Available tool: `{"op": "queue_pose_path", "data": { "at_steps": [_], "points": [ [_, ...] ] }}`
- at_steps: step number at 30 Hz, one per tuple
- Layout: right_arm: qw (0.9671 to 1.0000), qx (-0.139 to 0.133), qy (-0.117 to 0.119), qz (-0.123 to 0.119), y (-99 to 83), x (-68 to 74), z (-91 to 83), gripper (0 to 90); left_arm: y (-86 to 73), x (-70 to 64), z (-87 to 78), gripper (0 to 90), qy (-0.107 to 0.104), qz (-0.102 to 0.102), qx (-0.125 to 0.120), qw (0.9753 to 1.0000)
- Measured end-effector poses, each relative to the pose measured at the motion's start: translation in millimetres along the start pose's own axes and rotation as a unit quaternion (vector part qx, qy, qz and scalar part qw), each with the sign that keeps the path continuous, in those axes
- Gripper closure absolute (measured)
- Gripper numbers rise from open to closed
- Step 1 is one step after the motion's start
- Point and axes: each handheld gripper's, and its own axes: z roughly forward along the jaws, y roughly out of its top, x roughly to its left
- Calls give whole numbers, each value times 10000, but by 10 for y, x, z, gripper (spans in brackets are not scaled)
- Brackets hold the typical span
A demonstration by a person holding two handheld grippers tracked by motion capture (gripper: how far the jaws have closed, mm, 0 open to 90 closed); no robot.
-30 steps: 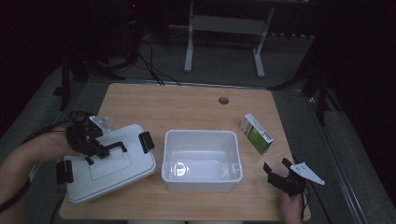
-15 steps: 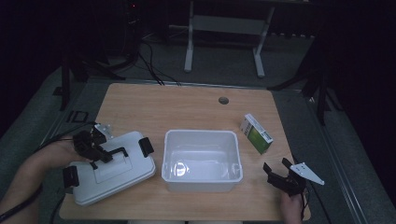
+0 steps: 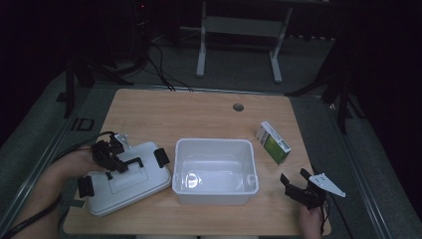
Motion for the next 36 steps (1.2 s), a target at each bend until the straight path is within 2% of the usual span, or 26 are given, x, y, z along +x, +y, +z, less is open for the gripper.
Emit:
{"op": "queue_pose_path", "data": {
  "at_steps": [6,9,13,16,21,24,31,33,35,36],
  "points": [
    [10000,-4,9,8,0,-1,-1,128,45,28,69,841,14,-14,59,10000],
    [10000,-13,10,37,2,-7,-5,128,75,64,161,842,17,-96,77,9999],
    [10000,-6,10,23,2,-4,-2,128,106,76,207,842,28,-45,103,9999],
    [10000,-8,13,30,3,-3,-5,128,125,74,245,841,1,-80,100,9999],
    [10000,-9,17,38,2,-7,-5,128,133,79,277,841,28,-26,102,9999],
    [10000,13,28,62,-1,-6,0,128,131,68,286,840,114,10,52,9999],
    [10000,14,40,60,3,-7,4,128,129,88,297,838,69,-94,-6,9999],
    [10000,18,64,74,7,-4,5,128,131,102,273,792,73,-180,-138,9997],
    [9999,62,131,90,11,-13,7,128,137,110,239,665,180,-281,-282,9990],
    [9997,78,215,113,12,-23,11,128,139,109,225,642,213,-292,-316,9988]
  ]
}}
